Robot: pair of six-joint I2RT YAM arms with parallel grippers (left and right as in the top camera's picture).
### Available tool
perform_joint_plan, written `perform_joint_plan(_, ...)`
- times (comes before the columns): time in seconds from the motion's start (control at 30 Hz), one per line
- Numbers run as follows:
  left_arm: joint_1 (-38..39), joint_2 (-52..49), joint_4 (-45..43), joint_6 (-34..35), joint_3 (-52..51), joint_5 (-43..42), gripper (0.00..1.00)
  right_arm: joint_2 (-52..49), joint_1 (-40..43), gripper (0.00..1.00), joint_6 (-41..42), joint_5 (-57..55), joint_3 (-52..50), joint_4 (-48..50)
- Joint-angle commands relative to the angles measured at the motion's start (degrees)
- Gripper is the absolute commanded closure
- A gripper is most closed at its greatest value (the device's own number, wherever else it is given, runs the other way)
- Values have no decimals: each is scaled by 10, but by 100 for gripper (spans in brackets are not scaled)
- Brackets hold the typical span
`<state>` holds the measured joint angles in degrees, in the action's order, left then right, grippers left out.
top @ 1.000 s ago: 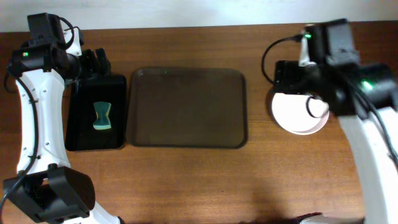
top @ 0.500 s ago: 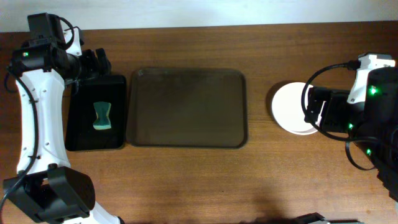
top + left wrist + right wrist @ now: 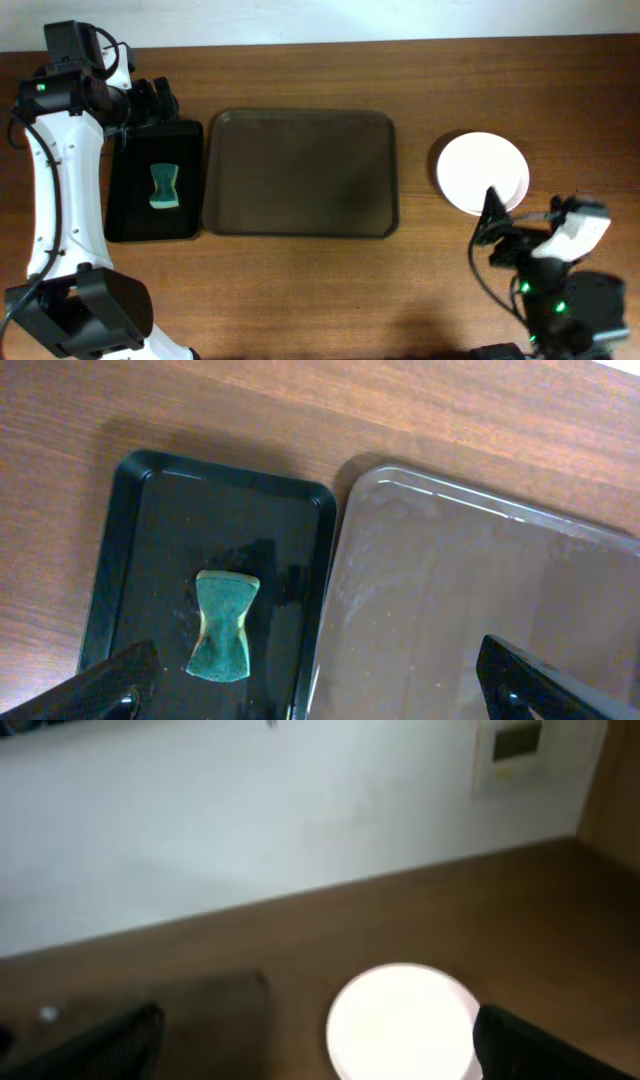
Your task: Clean dirty plates on tray and stack at the side
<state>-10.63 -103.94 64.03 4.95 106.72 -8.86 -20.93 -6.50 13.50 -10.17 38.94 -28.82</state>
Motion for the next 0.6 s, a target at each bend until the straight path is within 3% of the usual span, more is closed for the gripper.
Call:
perform_joint_plan(0.0, -2, -2, 1, -3, 0, -6, 1, 86, 3, 2, 2, 5, -126, 106)
perform_joint_plan(0.1, -1, -2, 1, -3, 0, -6, 1, 156, 2, 2, 2, 14, -224, 185)
perform_joint_plan(0.2, -2, -2, 1, -3, 0, -6, 1, 206, 2, 2, 2, 22, -265, 186)
perform_joint_plan(0.57, -1, -2, 1, -3, 0, -6, 1, 207, 2, 2, -22, 42, -363, 275)
